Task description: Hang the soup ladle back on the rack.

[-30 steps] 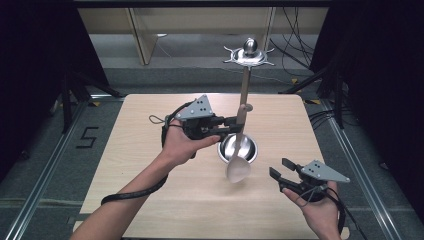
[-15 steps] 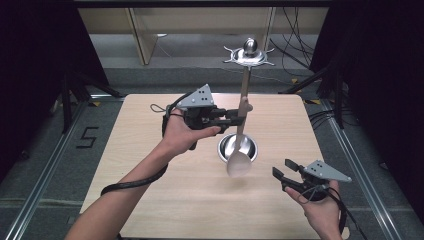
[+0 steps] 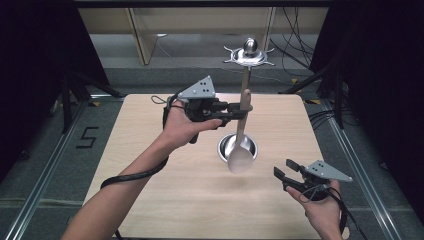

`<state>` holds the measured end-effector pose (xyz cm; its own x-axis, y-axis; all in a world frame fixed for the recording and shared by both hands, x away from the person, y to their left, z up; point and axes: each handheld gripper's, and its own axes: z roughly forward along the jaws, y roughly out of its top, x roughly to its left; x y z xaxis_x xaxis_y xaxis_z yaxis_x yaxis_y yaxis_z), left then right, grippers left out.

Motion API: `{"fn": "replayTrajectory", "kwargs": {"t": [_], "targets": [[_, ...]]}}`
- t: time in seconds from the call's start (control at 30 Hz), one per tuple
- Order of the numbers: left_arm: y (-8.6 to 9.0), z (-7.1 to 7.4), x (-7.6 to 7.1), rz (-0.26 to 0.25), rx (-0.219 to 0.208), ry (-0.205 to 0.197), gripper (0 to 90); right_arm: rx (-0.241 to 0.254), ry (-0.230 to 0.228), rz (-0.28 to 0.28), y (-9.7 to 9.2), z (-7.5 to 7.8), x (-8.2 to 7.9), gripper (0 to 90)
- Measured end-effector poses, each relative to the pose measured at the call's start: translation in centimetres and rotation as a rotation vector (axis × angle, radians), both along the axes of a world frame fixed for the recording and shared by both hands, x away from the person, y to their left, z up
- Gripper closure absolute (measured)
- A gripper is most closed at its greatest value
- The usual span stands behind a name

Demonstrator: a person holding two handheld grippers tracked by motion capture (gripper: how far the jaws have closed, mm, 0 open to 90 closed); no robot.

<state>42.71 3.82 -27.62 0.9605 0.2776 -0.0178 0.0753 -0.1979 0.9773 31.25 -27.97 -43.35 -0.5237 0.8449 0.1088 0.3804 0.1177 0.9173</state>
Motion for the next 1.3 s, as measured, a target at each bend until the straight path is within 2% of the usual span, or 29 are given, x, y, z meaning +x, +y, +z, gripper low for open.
{"fn": "replayTrajectory", "kwargs": {"t": [0.17, 0.23, 0.3, 0.37, 0.4, 0.43, 0.53, 0.63, 0.83, 1.07, 1.3], "targets": [[-0.2, 0.5, 0.2, -0.002, 0.002, 0.003, 73.7, -0.005, -0.001, 0.0, -0.1, 0.0, 0.0, 43.5], [-0.2, 0.6, 0.3, -0.003, 0.002, 0.002, 73.7, 0.028, -0.015, -0.029, 0.2, -0.2, 0.0, 43.5], [-0.3, 0.7, 0.4, -0.002, 0.002, 0.002, 73.6, 0.024, -0.011, -0.023, 0.1, -0.1, 0.0, 43.5], [-0.3, 0.8, 0.4, -0.001, 0.0, 0.003, 73.6, 0.033, -0.002, -0.031, 0.1, -0.1, -0.1, 43.5], [-0.3, 0.8, 0.5, -0.001, 0.0, 0.003, 73.6, 0.017, 0.017, -0.019, 0.0, 0.0, -0.1, 43.5], [-0.3, 0.9, 0.5, -0.002, 0.0, 0.004, 73.7, 0.029, 0.036, -0.023, 0.1, 0.0, -0.3, 43.5], [-0.3, 1.0, 0.5, -0.005, 0.001, 0.006, 73.7, 0.021, 0.038, -0.018, 0.0, 0.0, -0.2, 43.5], [-0.4, 1.2, 0.6, -0.008, -0.001, 0.004, 73.7, 0.043, 0.026, -0.014, 0.2, -0.1, -0.1, 43.5], [-0.6, 1.6, 0.9, -0.009, -0.002, 0.018, 73.6, -0.001, 0.0, -0.006, -0.1, -0.2, 0.1, 43.5], [-0.8, 1.9, 1.1, -0.007, 0.008, 0.01, 73.6, 0.001, -0.004, 0.0, -0.1, -0.3, 0.1, 43.4], [-0.9, 2.2, 1.3, -0.004, -0.002, 0.016, 73.6, 0.005, -0.002, 0.004, -0.1, -0.3, 0.1, 43.5]]}}
